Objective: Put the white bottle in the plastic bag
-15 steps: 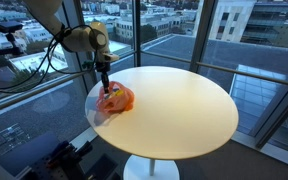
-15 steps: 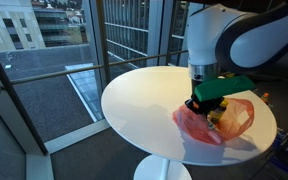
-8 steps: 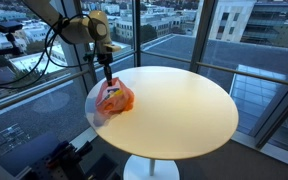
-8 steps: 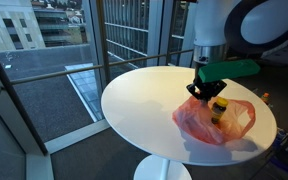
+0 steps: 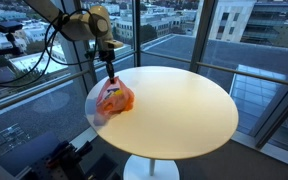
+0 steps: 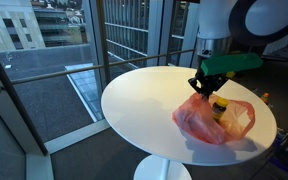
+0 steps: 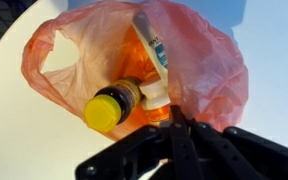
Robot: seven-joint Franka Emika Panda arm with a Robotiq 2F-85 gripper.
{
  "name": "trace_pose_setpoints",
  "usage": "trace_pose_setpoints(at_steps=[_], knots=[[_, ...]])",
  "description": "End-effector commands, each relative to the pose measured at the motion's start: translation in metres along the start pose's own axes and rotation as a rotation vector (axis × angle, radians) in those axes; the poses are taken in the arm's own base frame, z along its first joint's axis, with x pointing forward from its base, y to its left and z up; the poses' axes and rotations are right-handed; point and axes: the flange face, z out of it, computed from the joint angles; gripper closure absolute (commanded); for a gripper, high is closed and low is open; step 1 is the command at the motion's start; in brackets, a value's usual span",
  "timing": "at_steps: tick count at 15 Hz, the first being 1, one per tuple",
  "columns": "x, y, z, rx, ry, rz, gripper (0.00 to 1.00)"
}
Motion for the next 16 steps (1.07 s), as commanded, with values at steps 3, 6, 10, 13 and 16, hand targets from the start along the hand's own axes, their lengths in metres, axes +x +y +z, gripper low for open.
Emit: trace_pose_setpoints(at_steps=[3,6,10,13,16], knots=[[-0.001,0.014,-0.008,0.004,0.011,-0.025,0.6],[0.001,0.027,-0.011,0.003,0.009,-0.026,0.36],[0.003,0.053,-0.018,0.012,0.001,-0.031,0.04],[0.005,0.076,-0.022,0.008,-0.008,-0.041,0.0],[0.009,0.1,-0.029,0.009,-0.013,-0.076,0.0]])
